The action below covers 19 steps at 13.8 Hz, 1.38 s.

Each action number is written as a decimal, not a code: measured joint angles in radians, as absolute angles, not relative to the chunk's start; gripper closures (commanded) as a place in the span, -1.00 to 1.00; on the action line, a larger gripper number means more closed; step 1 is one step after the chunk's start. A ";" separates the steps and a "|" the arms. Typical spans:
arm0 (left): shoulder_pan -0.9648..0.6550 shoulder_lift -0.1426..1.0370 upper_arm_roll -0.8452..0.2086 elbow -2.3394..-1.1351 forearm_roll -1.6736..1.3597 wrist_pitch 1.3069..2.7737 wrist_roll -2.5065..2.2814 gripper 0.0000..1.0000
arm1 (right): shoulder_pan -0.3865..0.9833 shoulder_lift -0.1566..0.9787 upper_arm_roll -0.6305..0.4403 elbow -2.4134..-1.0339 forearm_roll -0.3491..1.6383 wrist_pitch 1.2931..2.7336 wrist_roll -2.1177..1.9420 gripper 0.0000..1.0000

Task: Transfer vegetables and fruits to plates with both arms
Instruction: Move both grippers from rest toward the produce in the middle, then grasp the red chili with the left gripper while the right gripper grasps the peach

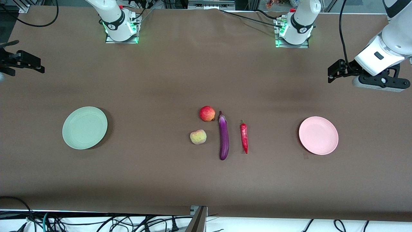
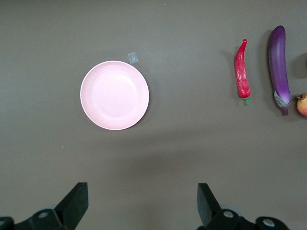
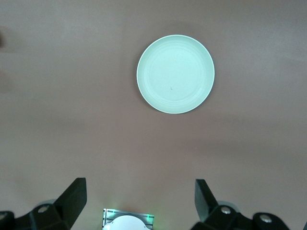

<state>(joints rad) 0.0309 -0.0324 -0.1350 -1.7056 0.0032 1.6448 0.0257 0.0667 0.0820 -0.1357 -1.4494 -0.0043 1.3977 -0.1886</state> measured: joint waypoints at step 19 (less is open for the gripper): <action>-0.062 0.375 -0.198 -1.707 -0.084 1.624 -0.073 -1.00 | 0.078 0.246 -0.118 -1.440 0.020 1.447 -0.189 -1.00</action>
<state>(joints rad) -0.0616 0.3749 -0.1979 -1.7069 -0.0842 1.6240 -0.0728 0.0784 0.2457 -0.1182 -1.4402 0.0201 1.4467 -0.1885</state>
